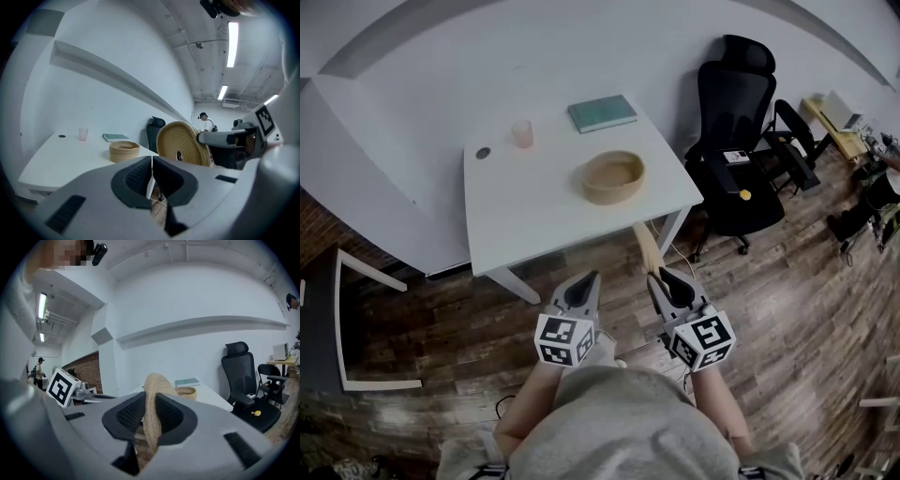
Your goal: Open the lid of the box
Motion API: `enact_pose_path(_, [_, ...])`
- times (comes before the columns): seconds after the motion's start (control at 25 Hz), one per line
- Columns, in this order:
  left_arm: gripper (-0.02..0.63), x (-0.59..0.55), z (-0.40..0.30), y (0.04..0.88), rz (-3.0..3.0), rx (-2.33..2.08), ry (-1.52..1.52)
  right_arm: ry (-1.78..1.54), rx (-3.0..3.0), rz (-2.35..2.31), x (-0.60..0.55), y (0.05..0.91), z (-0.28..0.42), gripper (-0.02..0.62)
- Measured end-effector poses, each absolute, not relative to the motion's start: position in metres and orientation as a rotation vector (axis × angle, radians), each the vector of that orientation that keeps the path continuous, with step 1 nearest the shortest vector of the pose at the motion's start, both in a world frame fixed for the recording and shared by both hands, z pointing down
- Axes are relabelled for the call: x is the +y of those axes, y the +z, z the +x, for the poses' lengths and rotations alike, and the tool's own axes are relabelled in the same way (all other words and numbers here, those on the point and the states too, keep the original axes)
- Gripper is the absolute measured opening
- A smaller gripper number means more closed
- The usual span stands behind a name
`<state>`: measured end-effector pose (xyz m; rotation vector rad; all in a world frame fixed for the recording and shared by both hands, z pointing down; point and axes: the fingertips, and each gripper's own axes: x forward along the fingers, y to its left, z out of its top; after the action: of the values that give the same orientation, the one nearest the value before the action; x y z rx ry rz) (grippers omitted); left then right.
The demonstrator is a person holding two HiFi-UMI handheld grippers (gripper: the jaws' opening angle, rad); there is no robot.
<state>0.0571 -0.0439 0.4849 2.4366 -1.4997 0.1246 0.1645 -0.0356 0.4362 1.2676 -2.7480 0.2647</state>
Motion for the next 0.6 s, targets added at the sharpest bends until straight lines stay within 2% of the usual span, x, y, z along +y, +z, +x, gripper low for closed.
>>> enact_pose_path(0.6, [0.011,-0.0410,0.0542,0.4821,2.444,-1.504,0.125,0.252,-2.759,1.259,-0.0328,0.4334,0.1584,0.072])
